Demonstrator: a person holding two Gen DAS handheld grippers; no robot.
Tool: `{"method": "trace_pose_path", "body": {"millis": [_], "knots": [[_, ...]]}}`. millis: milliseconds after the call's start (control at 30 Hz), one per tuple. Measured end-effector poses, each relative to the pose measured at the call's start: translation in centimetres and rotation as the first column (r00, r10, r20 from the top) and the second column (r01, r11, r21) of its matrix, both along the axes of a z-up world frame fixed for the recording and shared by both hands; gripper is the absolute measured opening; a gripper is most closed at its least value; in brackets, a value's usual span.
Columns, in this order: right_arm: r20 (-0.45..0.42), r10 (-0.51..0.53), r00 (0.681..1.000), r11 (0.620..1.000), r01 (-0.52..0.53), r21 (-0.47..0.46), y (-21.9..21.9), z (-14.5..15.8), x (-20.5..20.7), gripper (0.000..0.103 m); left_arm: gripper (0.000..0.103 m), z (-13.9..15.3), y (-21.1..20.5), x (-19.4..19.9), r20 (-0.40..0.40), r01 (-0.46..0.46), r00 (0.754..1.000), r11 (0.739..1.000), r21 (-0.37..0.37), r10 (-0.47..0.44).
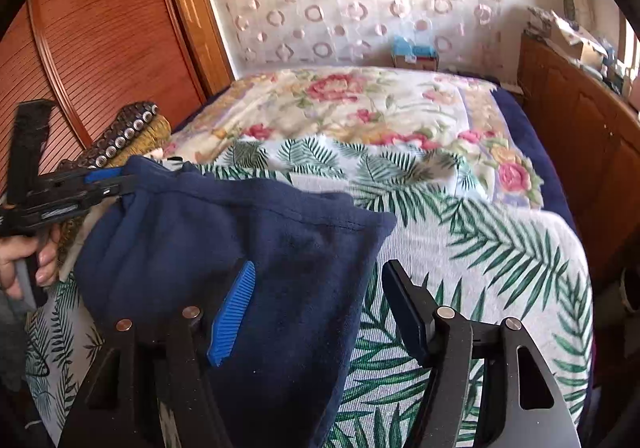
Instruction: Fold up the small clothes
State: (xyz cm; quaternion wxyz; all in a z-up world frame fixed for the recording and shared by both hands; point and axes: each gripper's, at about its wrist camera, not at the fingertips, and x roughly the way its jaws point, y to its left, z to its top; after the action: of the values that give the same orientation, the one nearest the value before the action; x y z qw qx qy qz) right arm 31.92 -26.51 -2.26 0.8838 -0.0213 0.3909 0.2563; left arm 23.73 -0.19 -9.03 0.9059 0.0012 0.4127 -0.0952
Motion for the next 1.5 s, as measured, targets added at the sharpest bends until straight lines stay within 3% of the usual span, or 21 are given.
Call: {"method": "trace_pose_path", "body": {"millis": [67,267,567,633,733,767,800,867,933,1000,1233,1300,1400,1467,1500], "knots": [[-0.013,-0.003,1.0,1.0,0.003,0.0,0.1,0.0,0.5,0.07,0.066,-0.3,-0.1,-1.0,-0.007,0.005,1.0,1.0,-0.01,-0.005],[-0.025,0.007,1.0,1.0,-0.007,-0.005,0.9,0.0,0.8,0.07,0.066,-2.1,0.0,-1.8,-0.061,-0.008,0.998,1.0,-0.029,0.006],[-0.046,0.035,0.998,0.999,-0.033,0.04,0.9,-0.6,0.6,0.07,0.067,-2.7,0.3,-1.9,-0.057,-0.026,0.998,0.998,-0.057,0.022],[-0.035,0.051,0.998,0.997,-0.049,0.052,0.9,-0.7,0.4,0.065,0.067,-2.9,0.4,-1.7,-0.054,-0.029,0.998,0.997,-0.069,0.025],[-0.049,0.085,0.995,0.994,-0.082,0.068,1.2,-0.8,0.2,0.044,0.066,-2.8,0.4,-1.5,-0.058,-0.031,0.998,0.997,-0.073,0.027],[-0.04,0.095,0.995,0.994,-0.092,0.06,1.3,-0.7,0.0,0.037,0.064,-2.8,0.5,-1.5,-0.059,-0.026,0.998,0.997,-0.075,0.022],[-0.026,0.104,0.994,0.994,-0.103,0.046,1.4,-0.7,-0.2,0.028,0.054,-2.7,0.5,-1.5,-0.057,-0.026,0.998,0.997,-0.074,0.022],[0.0,0.124,0.992,0.992,-0.124,0.018,1.7,-0.4,-0.7,0.023,0.038,-2.6,0.7,-1.7,-0.063,-0.009,0.998,0.996,-0.093,0.003],[0.007,0.117,0.993,0.993,-0.117,0.031,1.5,-0.2,-0.9,0.021,0.011,-2.3,0.8,-1.9,-0.058,0.005,0.998,0.995,-0.096,-0.01],[0.034,0.108,0.994,0.993,-0.109,0.05,1.1,0.1,-1.3,0.019,0.009,-1.7,1.0,-2.4,-0.039,0.015,0.999,0.993,-0.115,-0.019],[0.174,0.099,0.98,0.993,-0.108,0.041,1.4,2.4,-4.0,0.017,0.008,2.2,1.0,-5.1,0.087,0.032,0.996,0.991,-0.129,-0.02],[0.185,0.11,0.976,0.993,-0.116,0.022,1.7,2.9,-4.4,0.017,0.008,2.0,1.0,-4.8,0.072,0.025,0.997,0.992,-0.121,-0.016],[0.161,0.103,0.982,0.995,-0.104,0.003,1.6,2.3,-4.0,0.017,0.01,0.3,1.3,-3.0,-0.013,0.002,1.0,0.993,-0.121,-0.004],[0.136,0.093,0.986,0.996,-0.092,-0.017,1.8,1.2,-3.6,0.017,0.02,-1.2,1.3,-2.1,-0.067,-0.021,0.998,0.995,-0.096,0.014],[0.125,0.088,0.988,0.996,-0.086,-0.023,1.9,1.0,-3.3,0.017,0.03,-1.5,1.3,-1.9,-0.073,-0.029,0.997,0.997,-0.078,0.023]]}}
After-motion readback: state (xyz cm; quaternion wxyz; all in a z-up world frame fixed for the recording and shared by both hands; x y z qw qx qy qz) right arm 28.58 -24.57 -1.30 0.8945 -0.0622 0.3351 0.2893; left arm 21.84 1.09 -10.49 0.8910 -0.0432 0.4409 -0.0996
